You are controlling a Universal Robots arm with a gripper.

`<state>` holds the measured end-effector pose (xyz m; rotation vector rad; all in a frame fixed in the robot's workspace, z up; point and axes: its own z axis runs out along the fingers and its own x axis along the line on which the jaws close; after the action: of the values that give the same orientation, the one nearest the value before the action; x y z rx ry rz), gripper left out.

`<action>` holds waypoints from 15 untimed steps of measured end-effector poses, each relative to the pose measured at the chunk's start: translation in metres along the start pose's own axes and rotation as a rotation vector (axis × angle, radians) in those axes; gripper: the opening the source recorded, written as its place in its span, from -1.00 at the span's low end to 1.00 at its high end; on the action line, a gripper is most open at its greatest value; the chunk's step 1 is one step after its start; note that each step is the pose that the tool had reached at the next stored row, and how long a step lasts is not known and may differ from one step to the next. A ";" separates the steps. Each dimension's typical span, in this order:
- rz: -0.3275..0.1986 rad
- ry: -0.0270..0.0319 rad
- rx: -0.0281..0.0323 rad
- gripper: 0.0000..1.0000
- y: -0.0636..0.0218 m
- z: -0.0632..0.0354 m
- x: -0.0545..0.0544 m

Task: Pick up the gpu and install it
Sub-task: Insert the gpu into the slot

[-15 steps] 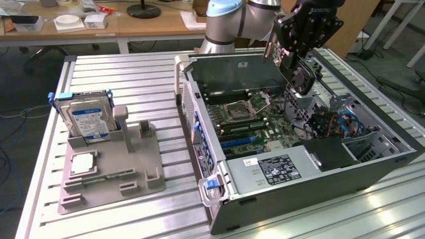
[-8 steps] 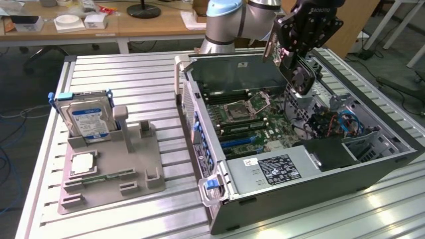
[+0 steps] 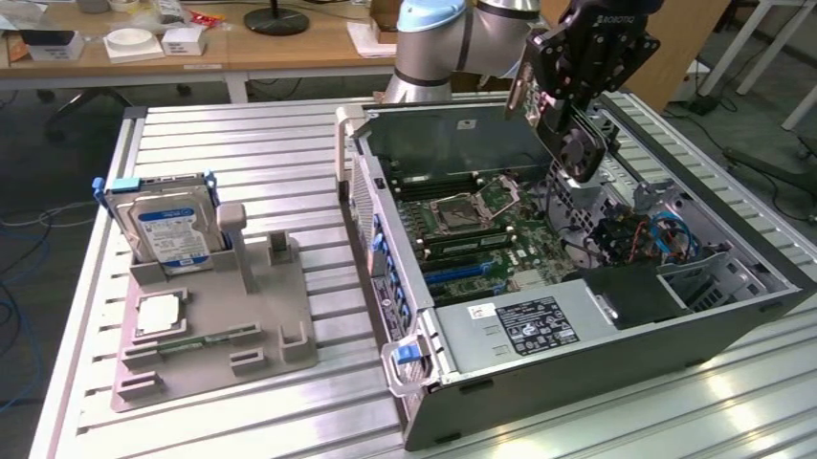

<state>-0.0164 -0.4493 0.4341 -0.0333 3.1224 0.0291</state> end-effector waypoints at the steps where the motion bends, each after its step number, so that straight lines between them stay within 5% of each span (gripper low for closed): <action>1: 0.000 0.0000 -0.0004 -0.48 0.0000 0.0000 0.000; 6: -0.006 0.0001 -0.0012 -0.48 0.0000 0.0000 0.000; 15: -0.111 0.0021 -0.0033 -0.48 0.0000 0.0000 0.000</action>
<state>-0.0164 -0.4493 0.4341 -0.2058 3.1169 0.0325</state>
